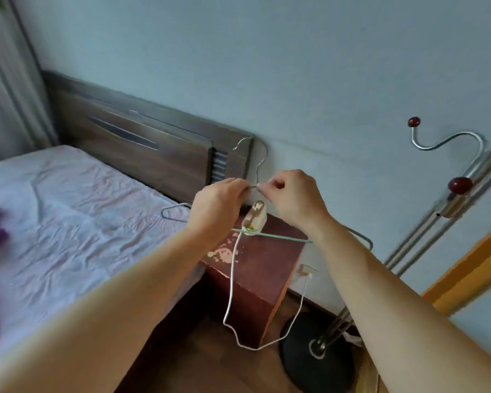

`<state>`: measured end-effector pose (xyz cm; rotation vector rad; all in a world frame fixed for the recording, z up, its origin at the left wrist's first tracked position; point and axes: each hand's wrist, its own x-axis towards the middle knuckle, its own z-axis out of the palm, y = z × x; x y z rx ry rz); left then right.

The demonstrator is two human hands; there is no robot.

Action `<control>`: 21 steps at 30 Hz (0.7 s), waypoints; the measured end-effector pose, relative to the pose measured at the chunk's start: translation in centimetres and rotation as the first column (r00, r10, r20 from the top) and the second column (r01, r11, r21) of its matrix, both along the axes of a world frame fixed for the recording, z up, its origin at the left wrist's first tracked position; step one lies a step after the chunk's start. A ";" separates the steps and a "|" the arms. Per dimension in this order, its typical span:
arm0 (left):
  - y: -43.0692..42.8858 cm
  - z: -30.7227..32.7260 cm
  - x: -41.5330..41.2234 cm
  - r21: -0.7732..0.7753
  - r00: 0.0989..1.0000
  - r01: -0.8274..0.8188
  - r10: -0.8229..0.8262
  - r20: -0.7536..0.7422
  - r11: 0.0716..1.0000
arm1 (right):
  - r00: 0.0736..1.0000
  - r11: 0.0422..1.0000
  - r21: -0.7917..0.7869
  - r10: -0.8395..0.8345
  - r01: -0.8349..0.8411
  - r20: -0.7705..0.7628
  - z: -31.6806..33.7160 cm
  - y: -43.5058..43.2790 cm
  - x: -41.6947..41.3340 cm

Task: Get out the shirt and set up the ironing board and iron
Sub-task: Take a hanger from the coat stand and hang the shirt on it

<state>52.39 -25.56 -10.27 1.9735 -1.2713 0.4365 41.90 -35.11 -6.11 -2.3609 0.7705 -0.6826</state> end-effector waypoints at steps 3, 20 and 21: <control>6.7 -0.1 2.3 -0.007 0.987 -0.162 0.162 -0.015 0.987 | 0.985 0.984 -0.028 0.174 -0.173 0.009 0.3 5.4 3.9; 47.6 -0.3 -3.7 0.044 0.418 -0.908 0.907 0.058 0.416 | 0.415 0.412 0.076 0.909 -0.908 0.037 -0.8 43.3 11.6; 49.2 -0.5 -5.2 0.055 0.356 -0.934 0.933 0.054 0.353 | 0.349 0.345 0.089 0.936 -0.934 0.035 -1.0 45.4 11.2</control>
